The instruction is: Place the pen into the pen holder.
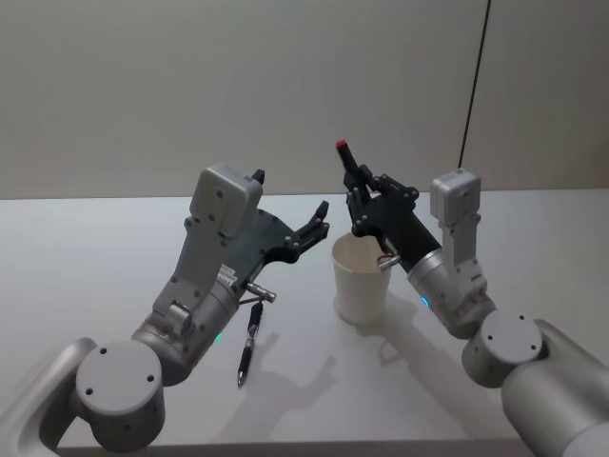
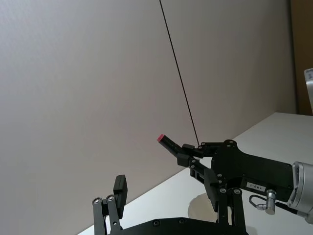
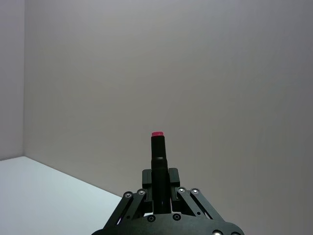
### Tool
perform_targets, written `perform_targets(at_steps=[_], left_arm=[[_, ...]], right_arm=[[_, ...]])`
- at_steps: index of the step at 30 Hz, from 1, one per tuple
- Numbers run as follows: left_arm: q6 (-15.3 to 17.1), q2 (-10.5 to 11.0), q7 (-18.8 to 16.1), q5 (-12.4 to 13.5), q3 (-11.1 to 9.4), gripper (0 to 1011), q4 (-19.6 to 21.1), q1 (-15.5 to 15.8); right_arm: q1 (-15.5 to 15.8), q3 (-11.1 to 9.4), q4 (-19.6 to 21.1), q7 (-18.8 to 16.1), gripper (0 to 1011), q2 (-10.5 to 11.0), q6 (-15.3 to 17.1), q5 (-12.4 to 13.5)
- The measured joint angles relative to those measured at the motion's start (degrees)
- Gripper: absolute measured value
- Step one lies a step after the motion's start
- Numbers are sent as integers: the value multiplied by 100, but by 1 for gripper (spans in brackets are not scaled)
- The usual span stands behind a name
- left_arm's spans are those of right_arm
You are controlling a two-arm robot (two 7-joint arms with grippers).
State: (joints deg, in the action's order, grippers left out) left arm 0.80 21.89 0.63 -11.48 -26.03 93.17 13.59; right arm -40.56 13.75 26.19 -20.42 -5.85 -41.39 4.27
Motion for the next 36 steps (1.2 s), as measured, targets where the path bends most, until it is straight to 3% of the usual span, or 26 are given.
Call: perform_targets(at_steps=[11, 23, 32, 36], left_arm=[[0, 0, 0, 0, 0, 1004, 0, 0], [0, 0, 0, 0, 0, 1004, 0, 0], [0, 0, 0, 0, 0, 1004, 0, 0], [0, 0, 0, 0, 0, 1004, 0, 0]], right_arm=[[-405, -81, -839, -184, 185, -100, -209, 144], [-709, -147, -1478, -292, 185, -169, -384, 208], [-863, -189, -1799, -357, 403, -205, -475, 230], [-916, -208, -1902, -377, 568, -217, -501, 234]])
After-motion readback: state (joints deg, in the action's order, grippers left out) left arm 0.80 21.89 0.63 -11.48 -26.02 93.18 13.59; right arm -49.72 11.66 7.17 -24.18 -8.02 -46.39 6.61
